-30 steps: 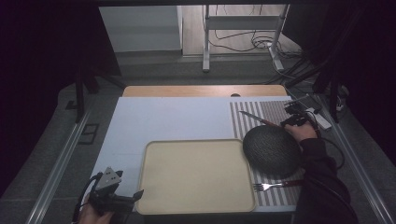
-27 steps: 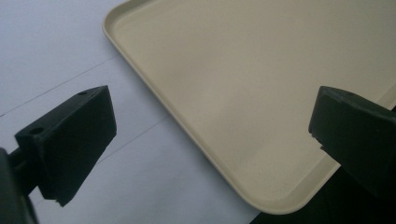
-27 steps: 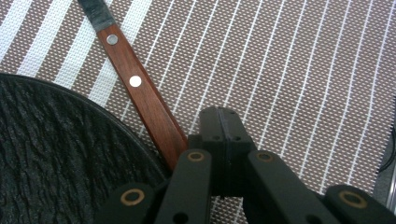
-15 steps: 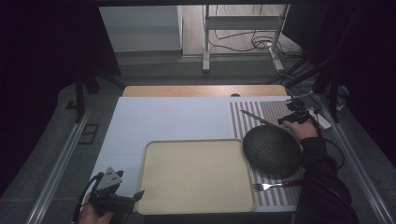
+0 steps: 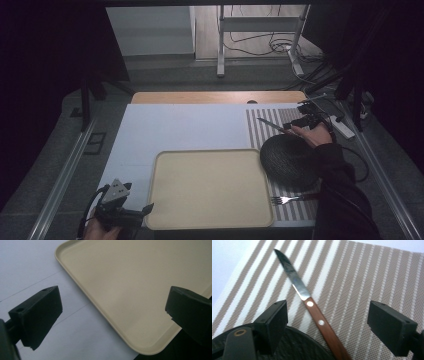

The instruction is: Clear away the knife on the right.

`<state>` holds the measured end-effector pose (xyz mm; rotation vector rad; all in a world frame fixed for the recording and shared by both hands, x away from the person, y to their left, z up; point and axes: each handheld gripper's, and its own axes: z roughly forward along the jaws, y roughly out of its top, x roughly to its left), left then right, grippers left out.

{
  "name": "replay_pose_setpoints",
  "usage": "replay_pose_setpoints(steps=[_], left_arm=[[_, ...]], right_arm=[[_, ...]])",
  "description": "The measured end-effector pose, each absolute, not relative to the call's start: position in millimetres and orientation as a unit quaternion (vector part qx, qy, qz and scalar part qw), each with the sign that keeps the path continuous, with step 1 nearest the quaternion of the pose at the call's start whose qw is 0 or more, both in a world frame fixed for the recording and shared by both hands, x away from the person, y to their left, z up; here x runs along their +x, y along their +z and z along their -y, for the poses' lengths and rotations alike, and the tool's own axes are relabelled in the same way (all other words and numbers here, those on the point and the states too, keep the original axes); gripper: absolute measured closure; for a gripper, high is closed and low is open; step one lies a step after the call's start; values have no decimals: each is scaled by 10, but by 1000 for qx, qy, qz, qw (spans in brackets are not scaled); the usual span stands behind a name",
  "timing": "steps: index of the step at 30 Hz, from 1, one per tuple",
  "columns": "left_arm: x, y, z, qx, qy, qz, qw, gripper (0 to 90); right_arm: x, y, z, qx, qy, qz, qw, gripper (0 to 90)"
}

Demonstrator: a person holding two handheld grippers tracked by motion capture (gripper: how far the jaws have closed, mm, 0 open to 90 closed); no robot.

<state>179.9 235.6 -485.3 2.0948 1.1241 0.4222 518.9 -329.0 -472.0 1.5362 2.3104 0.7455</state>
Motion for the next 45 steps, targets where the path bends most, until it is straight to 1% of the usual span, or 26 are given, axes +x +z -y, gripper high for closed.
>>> replay_pose_setpoints(steps=[8,18,22,23,25,27,30,31,33,34,35,45], left_arm=[[1800,-4854,-2349,813,164,-434,353,11],[1800,-4855,-2347,813,164,-434,353,12],[1800,-4855,-2346,813,164,-433,352,12],[1801,-4855,-2345,814,164,-433,352,12],[1800,-4856,-2343,814,164,-432,351,12],[1799,-4855,-2342,815,165,-431,350,12],[1799,-4856,-2341,815,165,-431,350,13],[1799,-4856,-2340,815,165,-431,350,13],[1799,-4857,-2338,816,165,-431,349,13],[1798,-4857,-2337,816,166,-430,349,13],[1798,-4857,-2336,816,166,-430,349,13],[1794,-4857,-2337,816,166,-431,348,14]], right_arm=[[5254,-4756,3138,512,246,-812,133,101],[5391,-4954,3130,503,215,-829,118,103],[5420,-5009,3154,499,204,-835,112,185],[5419,-5019,3151,495,201,-837,116,212],[5416,-5005,3152,488,190,-842,127,299],[5416,-4996,3170,485,188,-844,131,360],[5400,-4973,3187,469,194,-851,131,561],[5396,-4970,3189,464,198,-854,127,592],[5388,-4963,3187,455,201,-859,123,745],[5384,-4961,3187,450,199,-862,124,768],[5382,-4963,3187,449,201,-862,124,774],[5387,-4953,3208,449,201,-862,121,778]])
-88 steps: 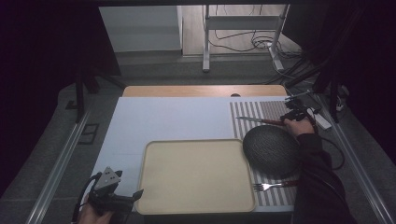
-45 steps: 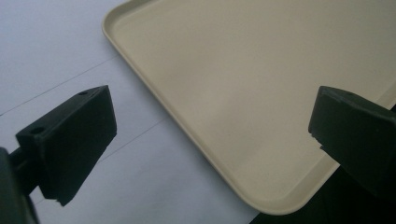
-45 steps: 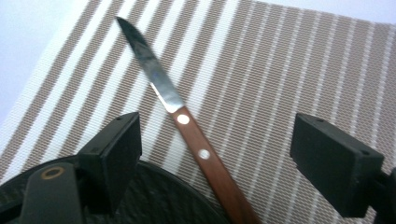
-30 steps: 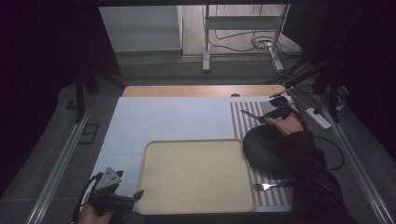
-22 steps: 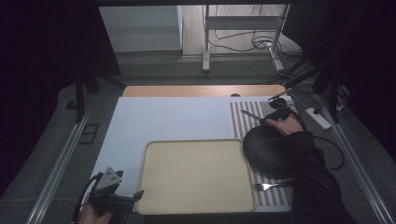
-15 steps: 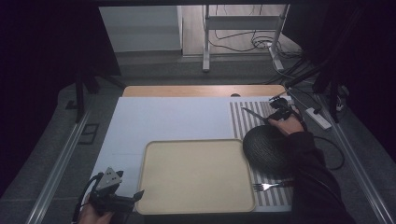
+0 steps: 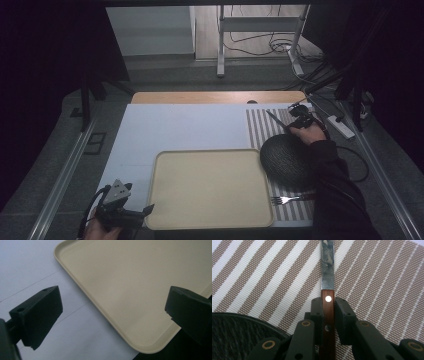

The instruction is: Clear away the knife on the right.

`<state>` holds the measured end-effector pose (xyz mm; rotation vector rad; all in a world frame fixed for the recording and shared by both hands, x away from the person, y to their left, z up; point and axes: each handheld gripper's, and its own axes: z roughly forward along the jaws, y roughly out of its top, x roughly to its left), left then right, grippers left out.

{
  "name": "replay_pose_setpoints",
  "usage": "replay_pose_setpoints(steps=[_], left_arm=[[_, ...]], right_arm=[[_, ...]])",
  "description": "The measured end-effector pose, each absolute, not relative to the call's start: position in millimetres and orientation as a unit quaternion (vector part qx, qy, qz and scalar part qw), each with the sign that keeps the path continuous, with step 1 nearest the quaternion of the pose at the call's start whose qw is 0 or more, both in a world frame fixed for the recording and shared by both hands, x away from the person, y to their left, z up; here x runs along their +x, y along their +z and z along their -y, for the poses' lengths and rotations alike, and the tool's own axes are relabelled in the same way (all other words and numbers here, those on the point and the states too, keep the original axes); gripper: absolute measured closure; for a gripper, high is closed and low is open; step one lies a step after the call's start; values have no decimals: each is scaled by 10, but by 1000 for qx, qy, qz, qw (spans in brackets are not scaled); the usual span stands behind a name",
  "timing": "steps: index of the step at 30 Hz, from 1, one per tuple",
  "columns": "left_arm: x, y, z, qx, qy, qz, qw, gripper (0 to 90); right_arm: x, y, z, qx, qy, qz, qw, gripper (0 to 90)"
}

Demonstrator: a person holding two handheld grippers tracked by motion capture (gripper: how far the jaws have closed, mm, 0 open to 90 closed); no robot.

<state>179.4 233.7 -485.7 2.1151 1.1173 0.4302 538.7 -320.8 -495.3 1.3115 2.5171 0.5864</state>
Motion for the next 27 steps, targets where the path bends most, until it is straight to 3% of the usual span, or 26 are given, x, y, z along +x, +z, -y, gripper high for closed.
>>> replay_pose_setpoints(steps=[13,27], left_arm=[[1794,-4857,-2334,816,166,-430,348,15],[1793,-4853,-2361,810,162,-436,357,12]], right_arm=[[5365,-4825,3497,479,222,-836,148,779],[5168,-4671,3541,484,258,-825,135,779]])
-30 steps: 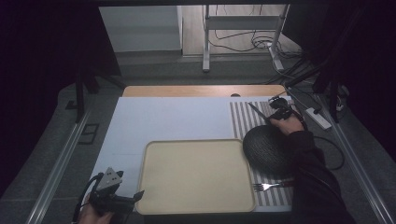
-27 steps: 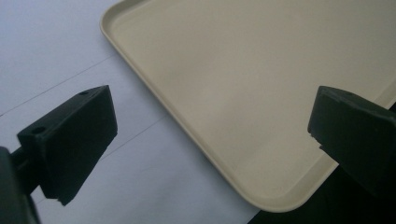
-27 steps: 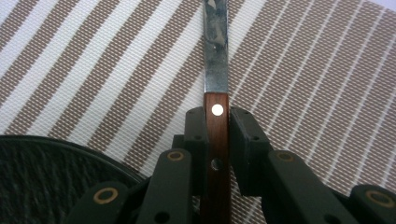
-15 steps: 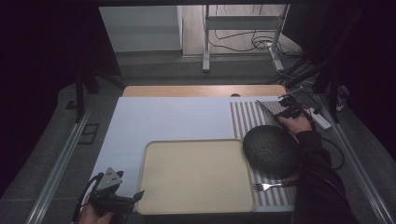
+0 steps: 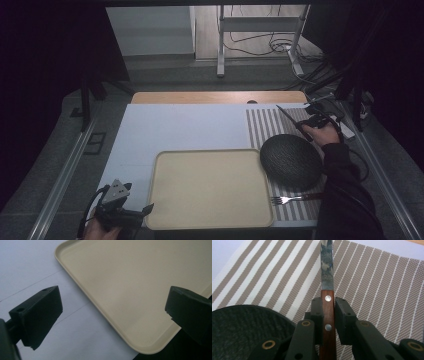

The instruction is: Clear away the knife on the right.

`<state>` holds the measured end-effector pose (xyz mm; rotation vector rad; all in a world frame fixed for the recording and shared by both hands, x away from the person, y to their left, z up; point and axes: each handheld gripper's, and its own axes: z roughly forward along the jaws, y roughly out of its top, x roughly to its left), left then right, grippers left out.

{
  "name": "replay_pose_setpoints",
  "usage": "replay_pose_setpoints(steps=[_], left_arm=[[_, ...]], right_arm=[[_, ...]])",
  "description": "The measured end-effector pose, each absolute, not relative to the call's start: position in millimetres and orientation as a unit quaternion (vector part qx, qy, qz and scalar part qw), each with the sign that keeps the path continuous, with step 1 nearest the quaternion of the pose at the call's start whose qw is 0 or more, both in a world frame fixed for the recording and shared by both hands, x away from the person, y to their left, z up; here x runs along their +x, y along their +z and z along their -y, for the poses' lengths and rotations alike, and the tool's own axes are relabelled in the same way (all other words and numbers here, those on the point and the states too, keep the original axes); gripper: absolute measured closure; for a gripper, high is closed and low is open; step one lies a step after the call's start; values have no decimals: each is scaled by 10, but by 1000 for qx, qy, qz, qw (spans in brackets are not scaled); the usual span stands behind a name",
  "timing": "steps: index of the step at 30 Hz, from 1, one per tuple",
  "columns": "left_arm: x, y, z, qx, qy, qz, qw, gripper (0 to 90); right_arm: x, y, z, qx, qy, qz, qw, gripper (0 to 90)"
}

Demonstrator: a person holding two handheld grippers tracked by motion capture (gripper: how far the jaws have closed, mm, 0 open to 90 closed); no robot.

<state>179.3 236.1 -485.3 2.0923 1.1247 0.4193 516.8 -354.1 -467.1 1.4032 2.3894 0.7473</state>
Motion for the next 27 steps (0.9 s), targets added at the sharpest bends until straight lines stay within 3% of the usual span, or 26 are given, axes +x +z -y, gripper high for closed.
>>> replay_pose_setpoints(steps=[27], left_arm=[[1800,-4853,-2369,808,160,-437,361,11]], right_arm=[[4608,-4592,3087,437,287,-844,116,778]])
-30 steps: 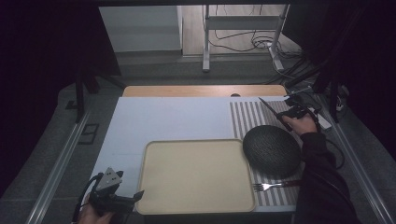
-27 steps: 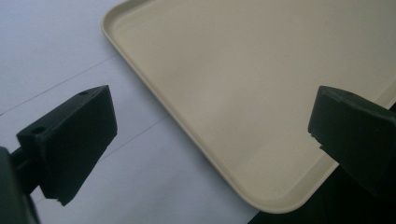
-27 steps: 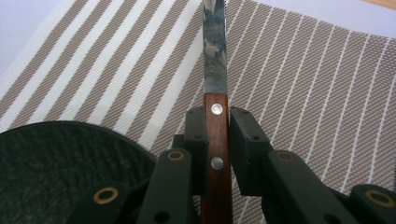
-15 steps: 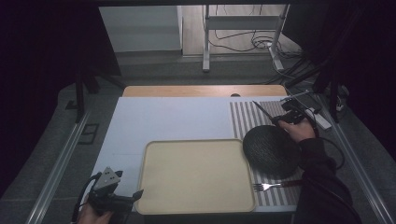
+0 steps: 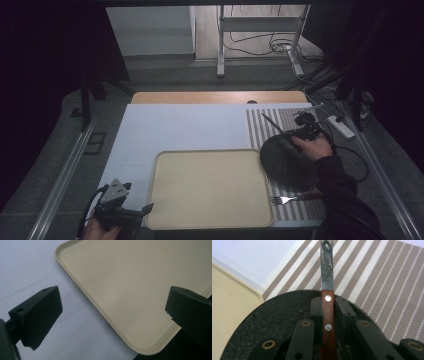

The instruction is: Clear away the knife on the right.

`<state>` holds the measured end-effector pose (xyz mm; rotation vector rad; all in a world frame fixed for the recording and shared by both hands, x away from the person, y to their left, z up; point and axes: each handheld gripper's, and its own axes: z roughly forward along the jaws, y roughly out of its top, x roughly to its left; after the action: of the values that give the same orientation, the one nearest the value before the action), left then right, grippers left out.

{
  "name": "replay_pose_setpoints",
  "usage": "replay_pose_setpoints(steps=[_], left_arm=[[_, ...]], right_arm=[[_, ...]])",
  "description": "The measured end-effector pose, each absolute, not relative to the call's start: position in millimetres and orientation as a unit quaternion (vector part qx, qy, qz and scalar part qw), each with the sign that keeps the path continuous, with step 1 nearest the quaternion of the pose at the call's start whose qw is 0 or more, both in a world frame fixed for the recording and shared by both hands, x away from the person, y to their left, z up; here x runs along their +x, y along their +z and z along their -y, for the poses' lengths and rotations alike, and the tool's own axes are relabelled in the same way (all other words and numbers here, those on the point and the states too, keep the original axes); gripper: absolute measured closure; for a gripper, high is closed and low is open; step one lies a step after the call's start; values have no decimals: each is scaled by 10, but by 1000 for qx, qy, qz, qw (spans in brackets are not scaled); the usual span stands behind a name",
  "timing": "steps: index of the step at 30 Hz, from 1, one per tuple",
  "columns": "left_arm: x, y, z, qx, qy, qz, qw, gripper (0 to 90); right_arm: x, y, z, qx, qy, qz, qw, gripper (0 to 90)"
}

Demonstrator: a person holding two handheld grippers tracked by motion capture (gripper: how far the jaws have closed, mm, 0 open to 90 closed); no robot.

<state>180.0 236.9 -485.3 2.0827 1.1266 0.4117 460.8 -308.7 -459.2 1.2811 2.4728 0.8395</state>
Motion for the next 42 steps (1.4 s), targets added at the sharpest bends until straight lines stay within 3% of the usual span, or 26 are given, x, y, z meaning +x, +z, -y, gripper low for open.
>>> replay_pose_setpoints(steps=[42], left_arm=[[1799,-4850,-2379,806,159,-440,363,10]], right_arm=[[3472,-4578,2433,367,316,-870,91,778]])
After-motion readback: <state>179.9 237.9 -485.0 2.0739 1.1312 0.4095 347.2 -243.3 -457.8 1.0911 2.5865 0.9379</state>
